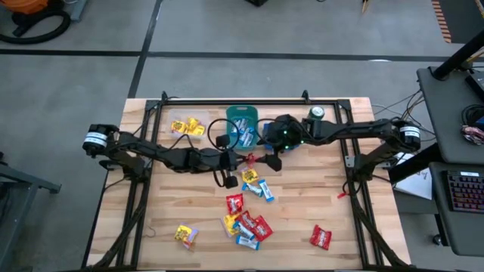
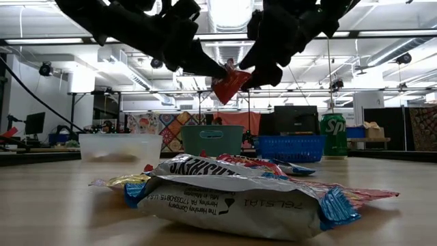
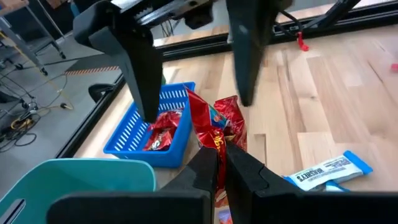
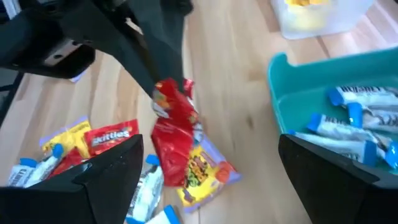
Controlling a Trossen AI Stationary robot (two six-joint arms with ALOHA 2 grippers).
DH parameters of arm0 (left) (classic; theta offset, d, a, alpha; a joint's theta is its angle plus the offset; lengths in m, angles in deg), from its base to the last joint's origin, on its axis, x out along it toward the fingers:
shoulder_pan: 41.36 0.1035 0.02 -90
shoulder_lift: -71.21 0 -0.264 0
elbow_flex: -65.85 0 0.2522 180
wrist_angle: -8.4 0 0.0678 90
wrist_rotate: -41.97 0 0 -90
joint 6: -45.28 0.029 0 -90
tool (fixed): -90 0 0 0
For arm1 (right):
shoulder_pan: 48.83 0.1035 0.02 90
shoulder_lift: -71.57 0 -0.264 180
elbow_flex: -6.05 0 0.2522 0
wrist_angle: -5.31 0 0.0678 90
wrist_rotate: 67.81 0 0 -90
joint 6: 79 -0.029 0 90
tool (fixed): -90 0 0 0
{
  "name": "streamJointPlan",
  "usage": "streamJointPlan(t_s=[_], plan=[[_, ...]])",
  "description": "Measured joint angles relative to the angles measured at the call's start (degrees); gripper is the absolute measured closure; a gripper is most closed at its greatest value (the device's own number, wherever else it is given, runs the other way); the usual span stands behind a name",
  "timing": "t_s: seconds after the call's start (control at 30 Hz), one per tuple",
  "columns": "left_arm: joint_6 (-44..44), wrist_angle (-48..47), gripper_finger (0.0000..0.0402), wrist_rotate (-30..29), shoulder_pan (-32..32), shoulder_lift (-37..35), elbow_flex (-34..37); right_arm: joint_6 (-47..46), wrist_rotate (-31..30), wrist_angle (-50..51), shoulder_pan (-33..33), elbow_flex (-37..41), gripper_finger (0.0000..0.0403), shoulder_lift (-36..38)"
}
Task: Sort candy
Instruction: Put the red candy into the blue bin
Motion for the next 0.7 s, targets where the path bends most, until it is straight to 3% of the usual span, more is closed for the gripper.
streamJointPlan(t_s=[0.17,0.3,0.7], plan=[[-0.23,2.34,0.0400,0.01,0.03,0.02,-0.02,1.75,-2.78,-1.63,1.19,0.00,0.0043,-0.18],[-0.56,2.37,0.0400,0.02,0.04,0.09,-0.02,2.28,-2.74,-3.12,1.87,-0.02,0.0078,-0.16],[-0.84,5.49,0.0398,-0.17,0.11,0.13,0.00,1.49,-2.52,-3.31,1.85,-0.04,0.0305,-0.16]])
